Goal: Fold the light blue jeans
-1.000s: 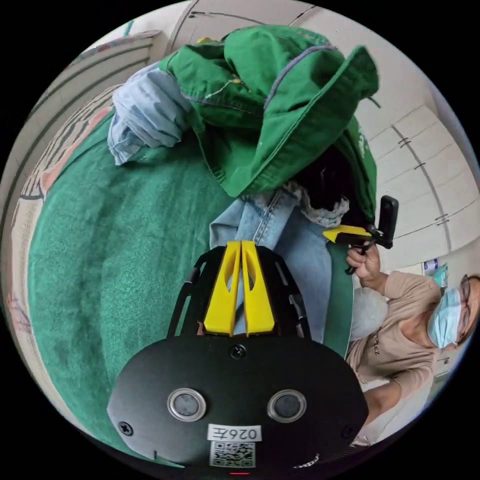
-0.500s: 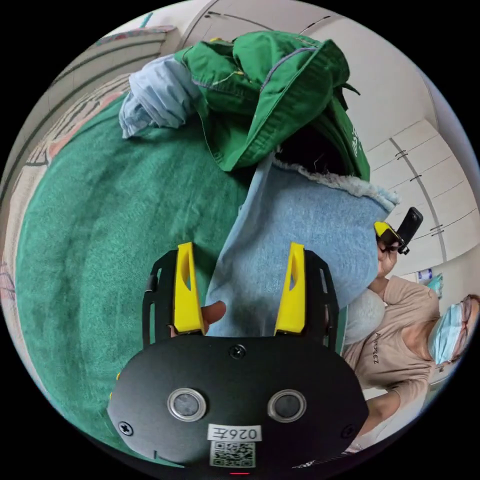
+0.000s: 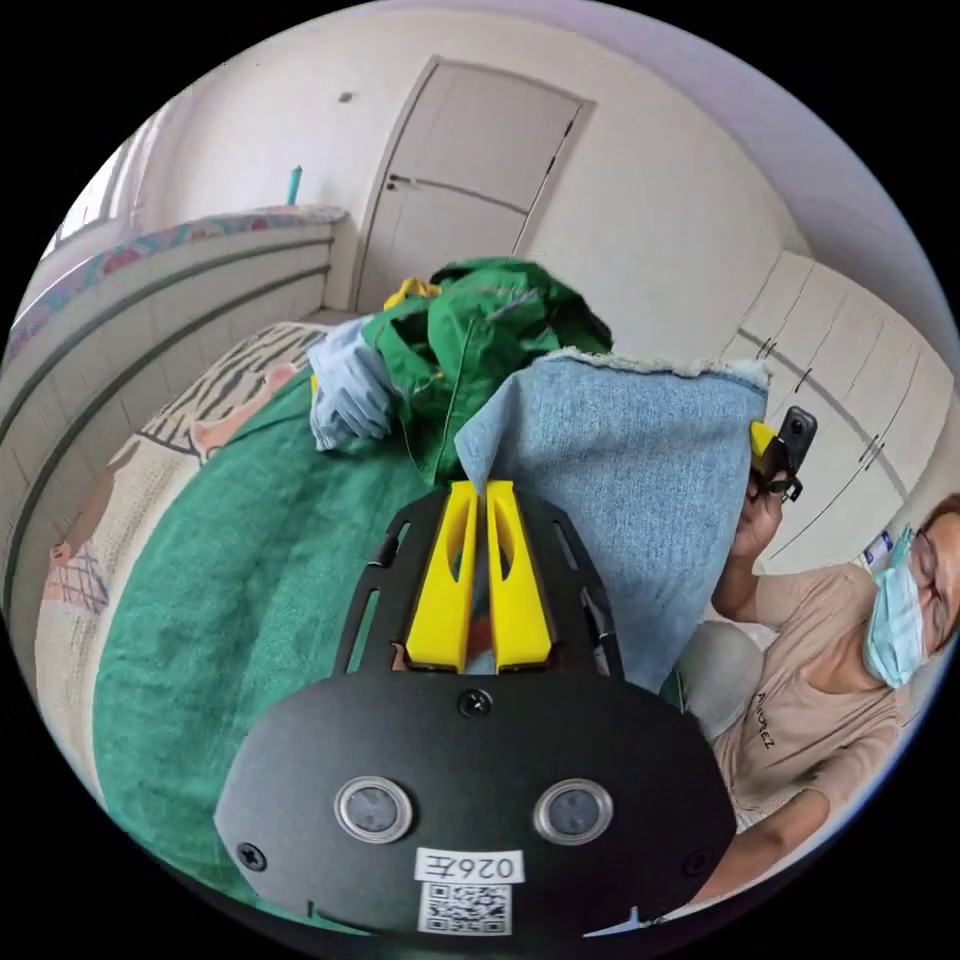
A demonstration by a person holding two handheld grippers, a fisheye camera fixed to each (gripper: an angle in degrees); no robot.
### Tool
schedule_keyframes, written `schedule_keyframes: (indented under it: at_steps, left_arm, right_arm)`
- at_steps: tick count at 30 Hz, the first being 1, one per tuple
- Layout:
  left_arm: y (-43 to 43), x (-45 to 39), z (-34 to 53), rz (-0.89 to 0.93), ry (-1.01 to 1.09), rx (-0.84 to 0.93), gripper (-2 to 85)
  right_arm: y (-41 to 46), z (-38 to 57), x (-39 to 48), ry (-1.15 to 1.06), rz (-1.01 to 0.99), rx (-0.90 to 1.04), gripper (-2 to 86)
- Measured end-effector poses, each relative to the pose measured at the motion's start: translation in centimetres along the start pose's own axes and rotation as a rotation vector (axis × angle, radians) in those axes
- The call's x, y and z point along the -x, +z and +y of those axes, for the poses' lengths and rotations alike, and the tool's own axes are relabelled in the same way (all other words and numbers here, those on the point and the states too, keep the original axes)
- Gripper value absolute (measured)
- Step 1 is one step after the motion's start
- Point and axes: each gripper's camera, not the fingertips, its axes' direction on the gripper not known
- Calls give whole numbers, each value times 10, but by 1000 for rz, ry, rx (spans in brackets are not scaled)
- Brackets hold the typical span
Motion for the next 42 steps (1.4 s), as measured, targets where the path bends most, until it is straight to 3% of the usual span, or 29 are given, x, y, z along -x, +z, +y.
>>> schedule_keyframes:
  at_steps: [4, 6, 7, 9, 13, 15, 19, 25, 27, 29, 31, 33, 38, 40, 42]
  left_arm:
    - [-130, -26, 141, -79, -127, -89, 49]
    - [-198, -48, 259, -217, -263, -72, 60]
    - [-214, -56, 290, -251, -300, -80, 67]
    - [-267, -90, 408, -315, -433, -143, 80]
    - [-309, -144, 543, -349, -572, -189, 97]
    - [-315, -177, 601, -377, -631, -186, 107]
    - [-297, -200, 630, -418, -659, -147, 136]
    - [-184, -150, 575, -311, -648, 55, 192]
    - [-106, -124, 548, -129, -672, 294, 108]
    - [-70, -131, 529, -139, -651, 465, 51]
    - [-75, -170, 509, -268, -539, 441, 48]
    - [-104, -226, 505, -371, -451, 270, 61]
    - [-166, -304, 535, -516, -453, -103, 101]
    - [-167, -315, 539, -531, -486, -134, 82]
    - [-135, -303, 529, -474, -561, -6, 100]
  right_arm:
    - [78, -54, 122, -277, -352, 161, -11]
    - [168, -38, 214, -469, -639, 596, 7]
    - [189, -28, 233, -517, -676, 720, 15]
    - [230, 2, 269, -601, -653, 962, 59]
    - [240, -18, 245, -487, -503, 965, 66]
    - [245, -42, 199, -293, -412, 935, 72]
    - [261, -51, 121, 7, -303, 937, 84]
    - [320, -19, 40, 335, -219, 1042, 130]
    - [354, -2, 33, 433, -281, 1121, 138]
    - [368, 3, 35, 444, -283, 1147, 129]
    - [371, 0, 37, 405, -250, 1131, 114]
    - [370, 1, 34, 376, -254, 1111, 98]
    - [369, 6, 12, 466, -351, 1075, 91]
    - [371, 4, 9, 478, -364, 1066, 87]
    - [375, 1, 12, 456, -355, 1070, 78]
